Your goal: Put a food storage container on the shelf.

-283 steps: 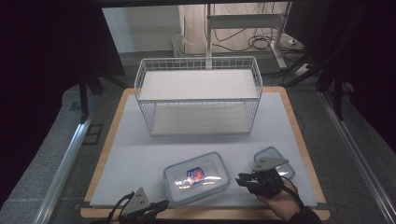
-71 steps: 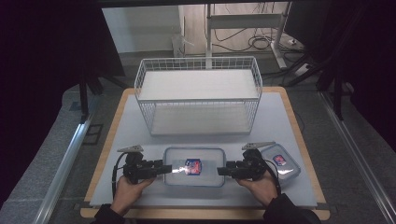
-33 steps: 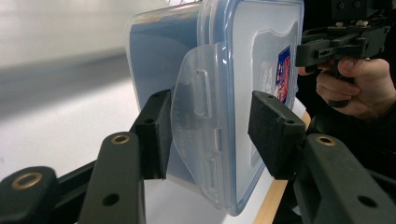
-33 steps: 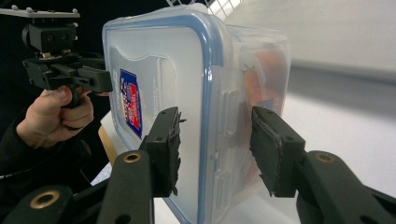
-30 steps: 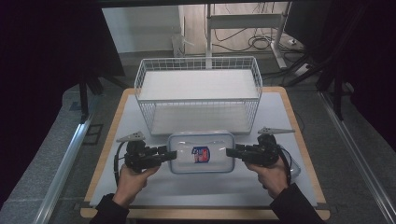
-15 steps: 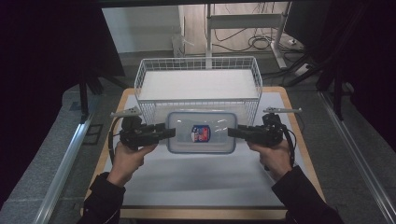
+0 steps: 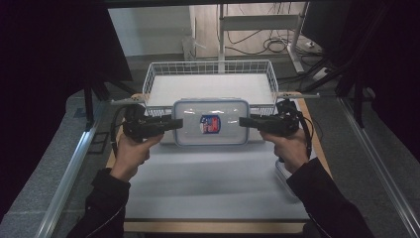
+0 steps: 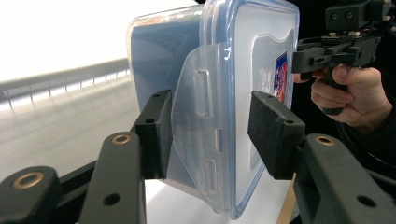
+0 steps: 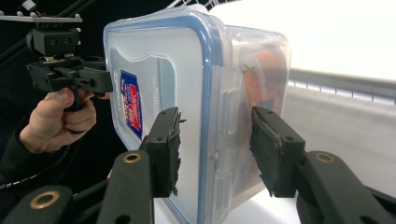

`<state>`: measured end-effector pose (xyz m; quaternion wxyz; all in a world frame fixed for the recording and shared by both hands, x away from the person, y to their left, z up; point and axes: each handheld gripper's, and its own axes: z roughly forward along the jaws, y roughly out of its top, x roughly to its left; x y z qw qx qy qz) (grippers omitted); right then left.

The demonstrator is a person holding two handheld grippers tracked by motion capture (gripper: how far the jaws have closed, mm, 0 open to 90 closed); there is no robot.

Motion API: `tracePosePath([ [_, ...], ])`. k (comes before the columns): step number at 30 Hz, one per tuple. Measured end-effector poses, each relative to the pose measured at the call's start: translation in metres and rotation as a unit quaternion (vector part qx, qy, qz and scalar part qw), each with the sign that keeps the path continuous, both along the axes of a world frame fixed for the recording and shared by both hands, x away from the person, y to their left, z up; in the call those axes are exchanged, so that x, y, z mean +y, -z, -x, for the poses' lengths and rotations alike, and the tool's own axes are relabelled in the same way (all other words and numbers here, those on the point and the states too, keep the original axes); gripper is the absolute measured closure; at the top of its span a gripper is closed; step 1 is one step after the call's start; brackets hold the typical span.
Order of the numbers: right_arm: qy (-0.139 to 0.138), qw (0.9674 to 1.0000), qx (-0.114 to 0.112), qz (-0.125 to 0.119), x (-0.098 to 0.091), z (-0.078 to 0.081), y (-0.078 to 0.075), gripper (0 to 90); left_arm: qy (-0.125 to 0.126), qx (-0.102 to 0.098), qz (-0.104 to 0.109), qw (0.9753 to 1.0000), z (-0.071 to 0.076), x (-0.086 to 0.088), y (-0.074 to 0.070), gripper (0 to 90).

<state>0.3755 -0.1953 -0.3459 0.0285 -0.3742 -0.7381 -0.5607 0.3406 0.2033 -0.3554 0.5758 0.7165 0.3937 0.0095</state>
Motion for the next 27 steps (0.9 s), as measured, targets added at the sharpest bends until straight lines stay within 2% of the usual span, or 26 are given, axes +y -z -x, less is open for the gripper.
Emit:
tracePosePath([
  [4, -0.003, 1.0000, -0.003, -0.004, 0.003, -0.010, -0.011, 53.6, 0.000, -0.006, 0.009, 0.9999, -0.009, 0.005, -0.012, 51.8],
  [11, -0.004, 0.9998, -0.001, -0.019, 0.006, -0.028, -0.026, 53.6, -0.006, -0.014, 0.011, 0.9998, -0.025, 0.009, -0.032, 52.1],
  [24, 0.016, 0.9998, -0.003, -0.010, 0.010, -0.066, -0.046, 53.4, -0.001, 0.000, 0.027, 0.9996, -0.068, 0.011, -0.037, 52.0],
  [27, 0.020, 0.9997, 0.002, -0.012, 0.010, -0.070, -0.048, 53.4, 0.000, 0.003, 0.032, 0.9995, -0.077, 0.012, -0.037, 52.0],
])
